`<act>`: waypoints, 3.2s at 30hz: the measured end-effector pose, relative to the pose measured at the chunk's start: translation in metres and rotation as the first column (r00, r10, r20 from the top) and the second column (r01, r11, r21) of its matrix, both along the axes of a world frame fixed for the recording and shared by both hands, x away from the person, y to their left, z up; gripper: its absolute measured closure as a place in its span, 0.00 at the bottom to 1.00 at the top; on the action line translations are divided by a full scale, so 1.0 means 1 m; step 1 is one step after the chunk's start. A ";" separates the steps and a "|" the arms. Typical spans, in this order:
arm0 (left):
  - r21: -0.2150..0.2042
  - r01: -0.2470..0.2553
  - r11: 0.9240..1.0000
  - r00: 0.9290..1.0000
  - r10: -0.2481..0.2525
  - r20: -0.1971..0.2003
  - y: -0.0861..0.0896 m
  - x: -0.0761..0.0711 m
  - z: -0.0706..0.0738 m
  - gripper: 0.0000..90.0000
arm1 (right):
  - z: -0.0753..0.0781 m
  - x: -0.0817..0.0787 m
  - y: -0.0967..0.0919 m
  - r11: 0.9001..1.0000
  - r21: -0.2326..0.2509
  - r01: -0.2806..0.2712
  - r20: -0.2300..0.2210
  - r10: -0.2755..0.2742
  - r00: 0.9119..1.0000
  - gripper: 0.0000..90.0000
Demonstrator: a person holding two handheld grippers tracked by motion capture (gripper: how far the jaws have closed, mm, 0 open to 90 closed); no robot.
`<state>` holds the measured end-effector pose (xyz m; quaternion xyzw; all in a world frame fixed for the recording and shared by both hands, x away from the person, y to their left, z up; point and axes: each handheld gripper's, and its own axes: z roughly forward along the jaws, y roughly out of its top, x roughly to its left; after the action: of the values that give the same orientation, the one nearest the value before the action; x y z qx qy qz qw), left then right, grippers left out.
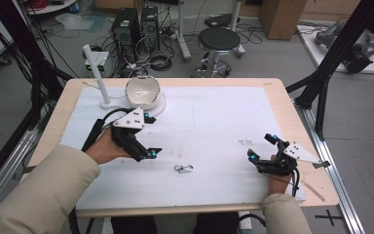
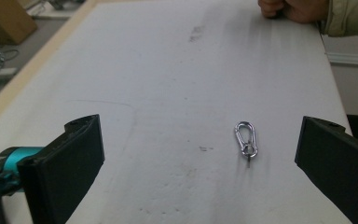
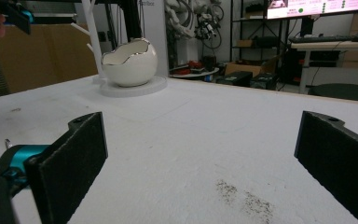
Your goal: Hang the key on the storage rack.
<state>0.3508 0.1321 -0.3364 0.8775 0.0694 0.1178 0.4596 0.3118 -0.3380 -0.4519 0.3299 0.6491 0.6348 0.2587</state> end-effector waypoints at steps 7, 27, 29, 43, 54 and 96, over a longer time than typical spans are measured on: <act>0.086 0.055 0.995 0.997 -0.049 -0.063 -0.029 0.006 -0.018 0.02 | 0.000 0.000 0.000 1.000 -0.004 0.002 0.003 -0.002 1.000 0.02; 0.262 0.167 0.950 0.974 -0.119 -0.192 -0.072 0.005 -0.063 0.03 | 0.000 0.000 0.000 1.000 -0.002 0.003 0.000 -0.003 1.000 0.02; 0.271 0.175 0.947 0.971 -0.121 -0.206 -0.073 0.006 -0.065 0.07 | 0.000 0.000 0.000 1.000 -0.002 0.002 0.000 -0.002 1.000 0.02; 0.315 0.188 0.930 0.962 -0.109 -0.250 -0.075 0.007 -0.073 0.28 | 0.000 0.000 0.000 1.000 -0.003 0.003 0.003 -0.003 1.000 0.02; 0.300 0.217 0.929 0.951 -0.132 -0.278 -0.072 0.010 -0.071 0.61 | 0.000 0.000 0.000 1.000 -0.002 0.002 0.001 -0.002 1.000 0.02; 0.244 0.168 0.955 0.955 -0.097 -0.280 -0.059 0.013 -0.059 0.98 | 0.000 0.000 0.000 1.000 -0.001 0.001 0.000 -0.001 1.000 0.02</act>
<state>0.3636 0.0728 -0.3957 0.9415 0.0545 -0.0237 0.3316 0.3119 -0.3379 -0.4519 0.3303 0.6491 0.6343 0.2592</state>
